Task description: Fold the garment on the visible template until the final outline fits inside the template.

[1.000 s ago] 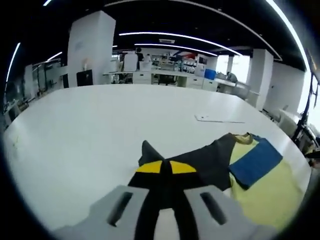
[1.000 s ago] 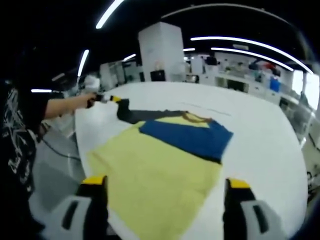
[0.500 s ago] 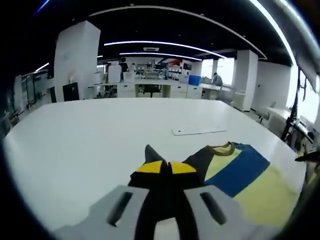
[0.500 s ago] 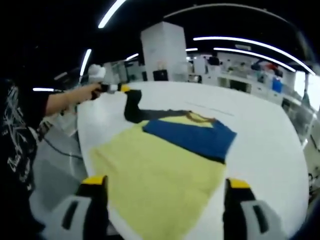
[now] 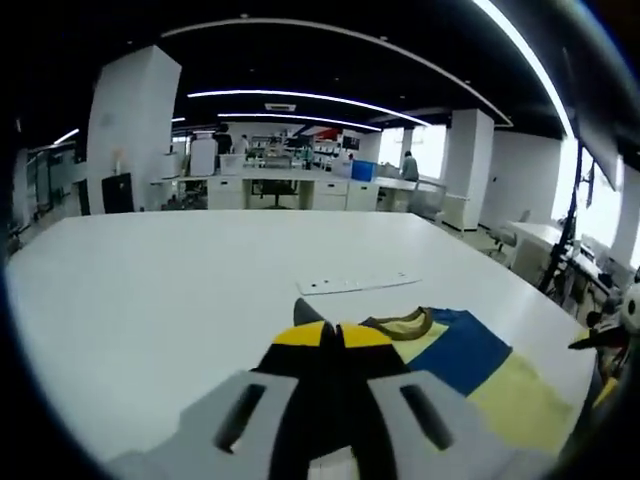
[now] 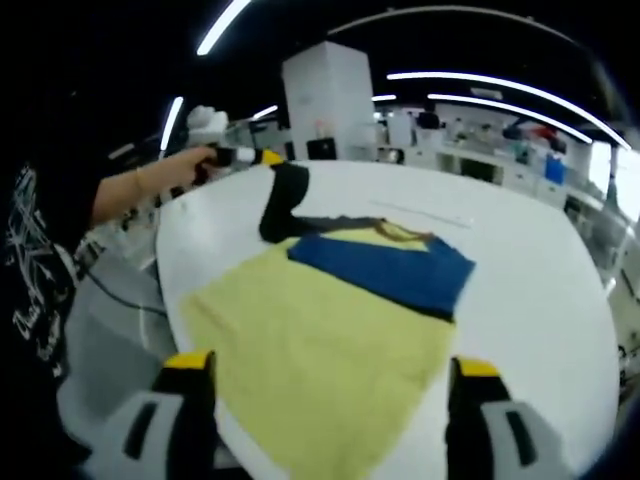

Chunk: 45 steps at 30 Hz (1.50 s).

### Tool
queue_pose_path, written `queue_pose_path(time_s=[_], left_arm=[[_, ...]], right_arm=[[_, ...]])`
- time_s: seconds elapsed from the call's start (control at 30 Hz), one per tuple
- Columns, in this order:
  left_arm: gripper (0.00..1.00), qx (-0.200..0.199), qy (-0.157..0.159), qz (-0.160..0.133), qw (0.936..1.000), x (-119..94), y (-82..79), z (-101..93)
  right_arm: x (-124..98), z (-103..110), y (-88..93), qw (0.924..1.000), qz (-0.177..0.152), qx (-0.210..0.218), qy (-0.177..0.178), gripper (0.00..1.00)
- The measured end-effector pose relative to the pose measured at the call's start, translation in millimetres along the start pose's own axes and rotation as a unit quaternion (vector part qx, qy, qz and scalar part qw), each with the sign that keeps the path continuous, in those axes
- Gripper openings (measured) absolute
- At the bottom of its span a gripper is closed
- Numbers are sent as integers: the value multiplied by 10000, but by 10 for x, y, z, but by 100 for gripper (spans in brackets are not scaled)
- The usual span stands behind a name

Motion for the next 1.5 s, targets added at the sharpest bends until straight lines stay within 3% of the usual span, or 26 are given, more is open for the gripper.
queue_pose_path(time_s=[0.37, 0.8, 1.5], left_arm=[[1, -159, 308, -122, 9993, 257, -58, -354], [1, -400, 693, -78, 9968, 606, 68, -805], [1, -827, 1394, -243, 9865, 824, 132, -1406]], right_arm=[[8, 11, 54, 10000, 63, 67, 7, 96], [47, -35, 108, 9998, 156, 132, 18, 96], [54, -64, 230, 9988, 406, 255, 18, 94]])
Point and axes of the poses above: the point that each gripper's makers call its tool centre point, and the gripper's own axes: x roughly forward along the fingers, z roughly to its left, y roughly out of its underside, the point moved 5 cm from there along -x, roughly backward along the fingers, and after that the axes turned 1 degree about x, right-handed, at the moved point
